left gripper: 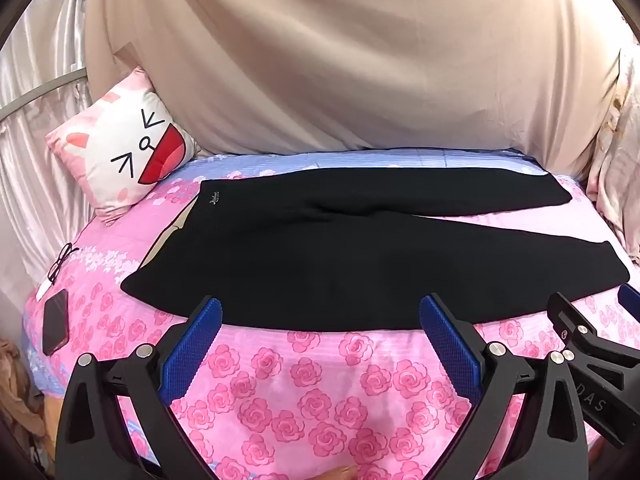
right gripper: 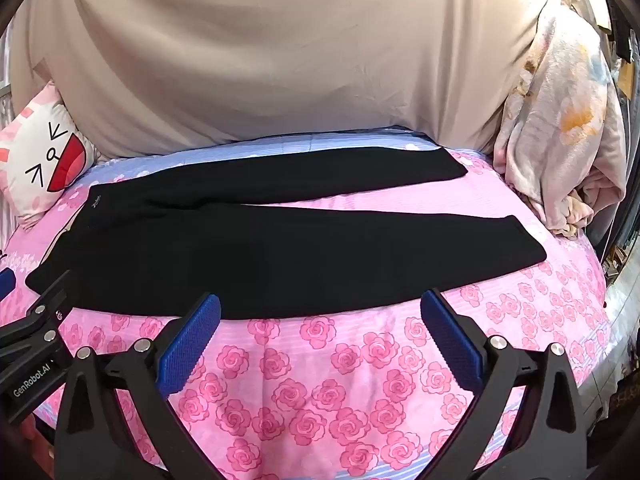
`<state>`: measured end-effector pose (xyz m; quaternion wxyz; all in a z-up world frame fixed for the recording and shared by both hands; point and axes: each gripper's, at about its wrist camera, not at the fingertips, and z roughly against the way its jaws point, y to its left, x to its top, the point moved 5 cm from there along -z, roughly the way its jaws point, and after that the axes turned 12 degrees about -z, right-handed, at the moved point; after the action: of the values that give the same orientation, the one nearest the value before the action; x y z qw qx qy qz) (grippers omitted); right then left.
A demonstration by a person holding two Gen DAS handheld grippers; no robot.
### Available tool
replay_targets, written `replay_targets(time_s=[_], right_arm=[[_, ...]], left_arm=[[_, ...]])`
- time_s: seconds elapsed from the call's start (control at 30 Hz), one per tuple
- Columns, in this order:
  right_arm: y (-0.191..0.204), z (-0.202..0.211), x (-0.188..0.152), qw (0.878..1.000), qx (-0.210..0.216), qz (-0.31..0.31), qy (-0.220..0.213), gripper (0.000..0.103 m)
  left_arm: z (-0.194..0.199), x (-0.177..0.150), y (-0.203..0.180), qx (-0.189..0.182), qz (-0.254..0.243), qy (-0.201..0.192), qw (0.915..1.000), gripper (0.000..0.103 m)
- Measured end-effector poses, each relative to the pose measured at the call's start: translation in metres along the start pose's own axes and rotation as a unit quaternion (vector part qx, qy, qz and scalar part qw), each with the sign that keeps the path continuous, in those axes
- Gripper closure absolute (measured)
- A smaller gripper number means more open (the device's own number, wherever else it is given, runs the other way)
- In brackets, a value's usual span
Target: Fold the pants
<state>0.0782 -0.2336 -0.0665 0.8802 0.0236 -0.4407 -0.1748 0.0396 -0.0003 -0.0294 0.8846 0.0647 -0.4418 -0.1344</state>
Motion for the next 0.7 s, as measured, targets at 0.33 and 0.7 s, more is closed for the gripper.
replay_targets(time_s=[0.33,0.7], right_arm=[[0.007,-0.008,-0.001,1.0,-0.001,0.002,0.006,0.005],[0.005,-0.011,-0.002,1.0,0.0,0.002,0.008,0.005]], left_arm=[[-0.003,0.001,0.0,0.003,-0.003,0.009,0.9999,0.005],[-0.009,-0.005,0.005,0.001,-0.009,0.012,0.9999,0.005]])
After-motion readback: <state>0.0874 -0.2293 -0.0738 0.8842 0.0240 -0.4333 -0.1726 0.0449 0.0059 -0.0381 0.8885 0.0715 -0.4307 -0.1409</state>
